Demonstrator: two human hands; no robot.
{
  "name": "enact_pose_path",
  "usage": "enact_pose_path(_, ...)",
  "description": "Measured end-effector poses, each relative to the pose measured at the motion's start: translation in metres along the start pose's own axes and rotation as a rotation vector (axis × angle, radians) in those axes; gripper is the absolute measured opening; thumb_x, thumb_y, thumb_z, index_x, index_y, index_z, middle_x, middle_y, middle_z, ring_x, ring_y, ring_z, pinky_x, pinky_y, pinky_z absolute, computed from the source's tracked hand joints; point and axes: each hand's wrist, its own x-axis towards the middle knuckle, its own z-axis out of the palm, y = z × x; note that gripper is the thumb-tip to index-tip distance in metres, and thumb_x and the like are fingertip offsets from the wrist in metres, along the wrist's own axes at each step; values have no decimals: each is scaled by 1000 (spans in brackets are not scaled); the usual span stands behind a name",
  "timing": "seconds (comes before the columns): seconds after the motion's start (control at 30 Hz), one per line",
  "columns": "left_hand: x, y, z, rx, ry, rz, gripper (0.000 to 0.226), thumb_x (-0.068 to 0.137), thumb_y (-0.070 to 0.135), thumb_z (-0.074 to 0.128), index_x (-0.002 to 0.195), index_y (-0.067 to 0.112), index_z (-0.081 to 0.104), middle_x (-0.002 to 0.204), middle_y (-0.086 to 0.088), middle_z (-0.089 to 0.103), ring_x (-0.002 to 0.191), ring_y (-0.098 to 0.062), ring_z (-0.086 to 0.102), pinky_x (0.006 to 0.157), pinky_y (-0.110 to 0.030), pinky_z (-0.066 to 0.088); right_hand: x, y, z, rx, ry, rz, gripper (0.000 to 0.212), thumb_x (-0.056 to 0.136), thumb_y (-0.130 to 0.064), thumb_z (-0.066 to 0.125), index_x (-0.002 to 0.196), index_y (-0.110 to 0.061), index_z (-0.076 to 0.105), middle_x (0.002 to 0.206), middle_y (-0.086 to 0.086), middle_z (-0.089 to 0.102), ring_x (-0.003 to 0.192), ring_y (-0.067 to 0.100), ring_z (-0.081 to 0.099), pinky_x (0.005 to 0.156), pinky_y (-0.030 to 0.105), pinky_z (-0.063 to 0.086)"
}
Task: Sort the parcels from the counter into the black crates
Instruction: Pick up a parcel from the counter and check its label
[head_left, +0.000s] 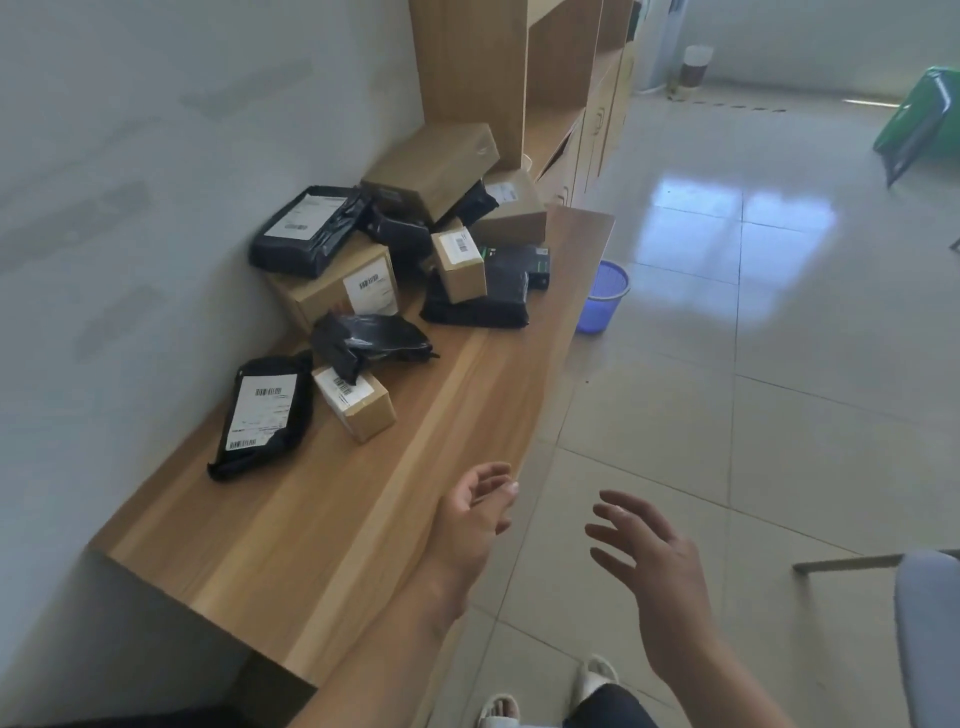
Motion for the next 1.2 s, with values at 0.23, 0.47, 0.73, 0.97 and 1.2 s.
enact_pose_path(0.23,91,25,25,2,195,-29,18,99,24,64,115,31,69,120,5,68,111,-17,66,102,-43,55,126,-53,24,-75,-183,30,15,101,-15,61,107,-16,75,109,9,75,103,26,72,89,40,57)
enact_pose_path(0.47,158,51,35,36,468,-106,18,97,24,67,113,32,67,120,5,67,111,-16,64,103,-44,54,242,-120,55,-153,-382,98,16,102,-15,60,109,-15,74,110,9,73,103,27,71,86,38,56)
enact_pose_path(0.73,181,28,-40,75,881,-402,71,89,34,78,150,19,44,152,-8,48,128,-30,56,103,-43,46,289,-124,97,-305,-522,224,16,102,-12,59,104,-15,75,105,10,75,98,29,72,91,44,59)
enact_pose_path(0.97,249,26,-86,-15,971,-359,108,77,29,90,160,11,22,156,-2,39,144,-27,41,112,-42,38,313,-133,133,-423,-489,199,16,101,-10,60,102,-14,76,104,13,75,98,32,72,89,44,59)
enact_pose_path(1.2,283,11,-104,1,1001,-272,72,70,17,92,128,24,50,116,5,60,104,-18,60,84,-33,47,323,-141,167,-555,-456,171,17,102,-11,59,105,-13,76,108,13,74,102,32,71,91,44,57)
